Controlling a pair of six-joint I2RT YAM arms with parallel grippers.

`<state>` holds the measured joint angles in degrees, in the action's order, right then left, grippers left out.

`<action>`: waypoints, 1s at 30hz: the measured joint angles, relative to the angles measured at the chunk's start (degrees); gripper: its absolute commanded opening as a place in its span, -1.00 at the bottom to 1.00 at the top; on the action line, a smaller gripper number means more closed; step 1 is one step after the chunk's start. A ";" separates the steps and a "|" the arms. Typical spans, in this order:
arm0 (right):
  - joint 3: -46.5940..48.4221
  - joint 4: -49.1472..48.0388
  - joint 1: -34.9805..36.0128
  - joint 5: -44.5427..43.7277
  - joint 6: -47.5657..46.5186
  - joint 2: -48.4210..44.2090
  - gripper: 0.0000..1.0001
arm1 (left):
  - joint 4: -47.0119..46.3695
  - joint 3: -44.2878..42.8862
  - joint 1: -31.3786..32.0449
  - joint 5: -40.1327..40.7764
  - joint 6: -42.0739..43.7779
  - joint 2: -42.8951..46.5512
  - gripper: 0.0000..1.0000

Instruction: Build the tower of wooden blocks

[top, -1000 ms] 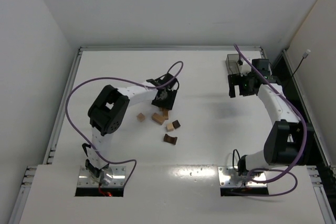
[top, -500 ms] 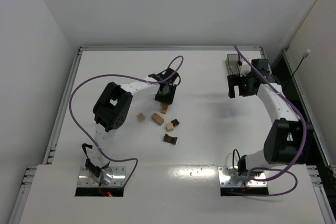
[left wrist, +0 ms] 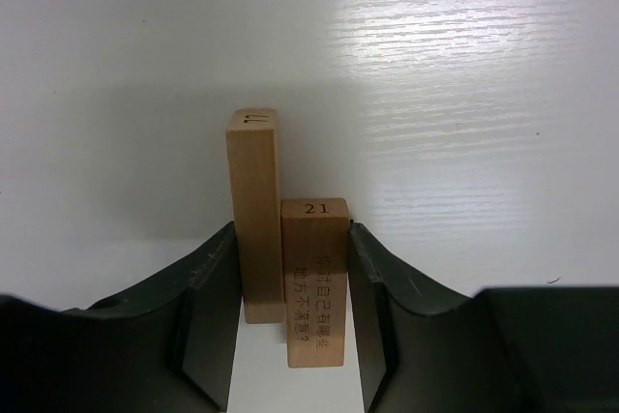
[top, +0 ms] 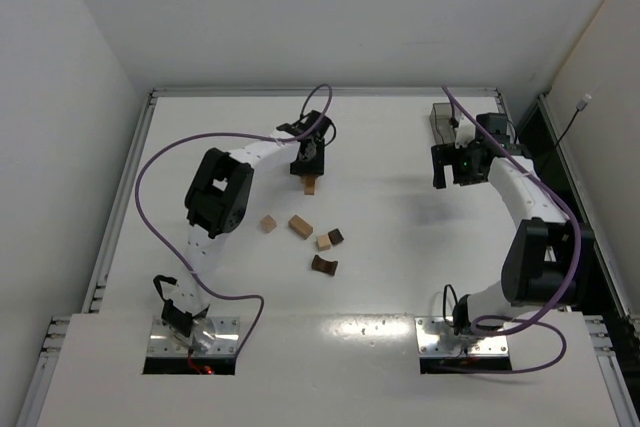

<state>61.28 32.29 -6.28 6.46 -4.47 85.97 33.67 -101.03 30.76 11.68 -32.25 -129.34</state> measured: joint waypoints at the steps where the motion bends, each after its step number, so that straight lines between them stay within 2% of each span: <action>1: 0.00 0.00 0.00 0.00 0.02 0.13 0.92 | -0.02 0.00 0.00 0.00 -0.13 0.00 0.10; 3: 0.00 0.11 0.04 0.00 0.04 0.26 0.92 | -0.35 0.00 0.00 -0.22 -0.39 -0.02 0.40; 5: 0.00 0.24 0.04 0.02 0.04 0.26 0.92 | -0.76 0.00 0.00 -0.26 -0.94 0.00 0.63; 10: 0.00 0.44 0.04 0.04 0.09 0.26 0.92 | -1.18 0.37 0.15 -0.22 -0.52 0.37 0.65; 11: 0.00 0.44 0.04 0.04 0.09 0.26 0.92 | -1.03 0.59 0.15 -0.22 -0.28 0.50 0.54; 15: 0.00 0.59 0.04 0.04 0.11 0.26 0.92 | -0.24 2.43 0.15 0.00 0.42 2.10 0.34; 22: 0.00 0.79 0.04 0.04 0.17 0.26 0.92 | 0.24 4.09 -0.07 -0.90 2.80 6.01 0.30; 24: 0.00 0.81 0.04 0.04 0.17 0.26 0.92 | 0.09 4.09 -0.33 -2.21 3.56 6.84 0.19; 25: 0.00 0.81 0.04 0.04 0.17 0.26 0.92 | 0.04 4.09 -0.48 -2.73 3.85 7.10 0.04; 27: 0.00 0.81 0.04 0.04 0.17 0.26 0.92 | -0.07 4.09 -0.61 -3.39 4.57 7.37 0.02; 30: 0.00 0.81 0.04 0.04 0.17 0.26 0.92 | -0.04 4.09 -0.76 -3.96 5.07 7.41 -0.18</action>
<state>61.28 33.10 -6.24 6.50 -4.29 86.24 33.63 -96.95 30.00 7.73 -27.18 -121.93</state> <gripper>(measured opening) 0.960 0.482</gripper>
